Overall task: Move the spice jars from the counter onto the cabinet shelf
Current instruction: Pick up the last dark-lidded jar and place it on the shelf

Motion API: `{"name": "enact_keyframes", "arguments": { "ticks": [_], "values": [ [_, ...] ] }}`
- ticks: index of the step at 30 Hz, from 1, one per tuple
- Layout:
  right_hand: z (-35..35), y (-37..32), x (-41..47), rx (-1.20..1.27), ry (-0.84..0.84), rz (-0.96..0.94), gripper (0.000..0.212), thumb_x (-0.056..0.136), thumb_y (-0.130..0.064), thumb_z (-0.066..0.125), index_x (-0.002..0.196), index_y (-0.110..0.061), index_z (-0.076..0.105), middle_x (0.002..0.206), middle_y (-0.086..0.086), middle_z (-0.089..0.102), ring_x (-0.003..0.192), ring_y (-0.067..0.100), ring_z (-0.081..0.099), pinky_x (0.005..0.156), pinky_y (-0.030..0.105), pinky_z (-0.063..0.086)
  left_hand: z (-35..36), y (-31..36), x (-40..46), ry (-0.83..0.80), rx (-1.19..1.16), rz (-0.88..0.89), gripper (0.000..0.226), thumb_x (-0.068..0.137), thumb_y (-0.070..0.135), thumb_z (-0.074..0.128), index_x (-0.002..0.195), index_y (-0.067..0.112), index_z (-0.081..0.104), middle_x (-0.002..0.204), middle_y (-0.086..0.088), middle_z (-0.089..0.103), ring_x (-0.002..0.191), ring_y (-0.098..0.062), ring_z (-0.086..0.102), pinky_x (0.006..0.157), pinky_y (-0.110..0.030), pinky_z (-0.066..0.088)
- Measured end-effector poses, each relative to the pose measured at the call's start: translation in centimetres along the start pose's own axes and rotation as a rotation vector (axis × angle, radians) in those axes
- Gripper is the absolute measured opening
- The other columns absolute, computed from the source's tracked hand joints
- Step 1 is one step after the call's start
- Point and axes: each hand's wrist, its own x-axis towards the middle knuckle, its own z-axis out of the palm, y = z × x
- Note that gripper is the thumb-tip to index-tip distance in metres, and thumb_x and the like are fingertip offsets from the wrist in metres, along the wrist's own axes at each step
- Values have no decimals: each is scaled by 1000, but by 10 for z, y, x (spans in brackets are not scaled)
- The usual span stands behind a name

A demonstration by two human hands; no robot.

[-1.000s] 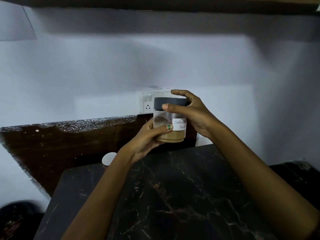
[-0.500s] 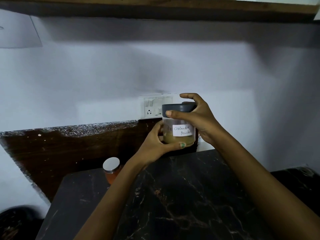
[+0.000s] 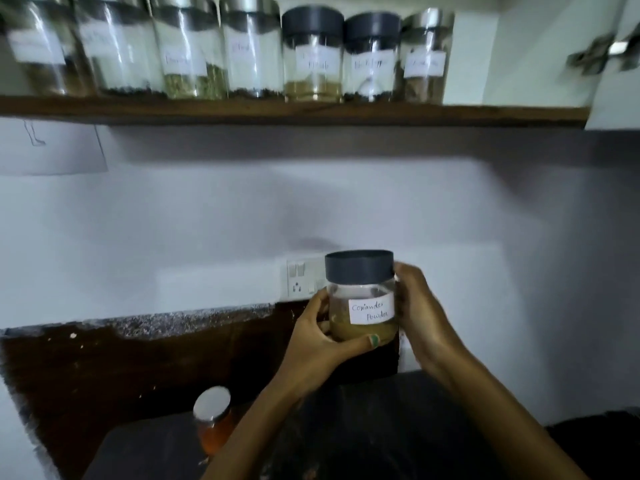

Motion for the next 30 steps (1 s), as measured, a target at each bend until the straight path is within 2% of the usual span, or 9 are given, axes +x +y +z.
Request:
{"name": "enact_keyframes", "arguments": {
  "ticks": [4,8,11,15,18,22,24,26,30],
  "values": [
    [-9,-5,-5,-36,46,-184,24,98,-28,35,112,-23,55,102,-7,67,82,-5,65,63,9,50,19,26,20,76,-68,67,79,55,23,89,120,41,46,108,18,63,91,7,65,66,-9,51],
    [-20,-35,4,-42,80,-356,25,90,-39,39,114,-41,47,98,-32,63,95,-8,61,66,6,48,39,66,49,84,-83,183,76,53,34,89,114,47,44,111,26,55,89,16,60,62,-5,48],
    [-32,-65,16,-35,134,-486,42,80,-52,38,120,-44,43,116,-25,56,104,-6,57,74,9,45,58,100,73,51,-36,306,73,54,39,86,111,50,43,111,33,50,89,20,57,64,-3,47],
    [-52,-106,39,-1,184,-651,33,85,-50,37,117,-46,43,119,-20,57,106,-4,58,82,14,46,86,144,103,43,60,458,69,63,34,84,114,50,40,109,37,45,93,15,54,67,0,46],
    [-67,-133,65,40,249,-752,26,94,-41,38,120,-40,43,120,-16,57,107,-1,58,86,17,46,108,171,127,79,112,564,78,66,32,84,132,32,43,112,27,48,92,20,51,68,3,44],
    [-85,-158,103,82,334,-832,24,100,-35,36,122,-33,43,116,-10,58,109,4,57,88,19,45,134,196,159,176,194,665,81,64,33,85,135,19,47,124,12,53,109,-1,56,90,-18,51],
    [-93,-165,120,69,370,-860,29,100,-35,35,127,-26,40,120,-3,57,112,9,56,91,22,45,144,203,174,219,241,727,80,64,34,84,134,19,49,123,9,51,103,-2,56,84,-10,49],
    [-96,-170,135,42,384,-864,30,100,-35,33,128,-24,39,121,0,56,110,11,55,91,24,45,147,206,188,254,254,755,77,64,33,85,131,17,52,114,14,49,87,11,52,69,4,42],
    [-107,-175,161,-14,371,-840,35,101,-33,32,132,-19,37,124,4,55,111,15,55,92,29,48,158,202,213,297,291,759,70,66,30,84,127,12,55,98,21,48,75,21,46,60,7,38]
  ]
}}
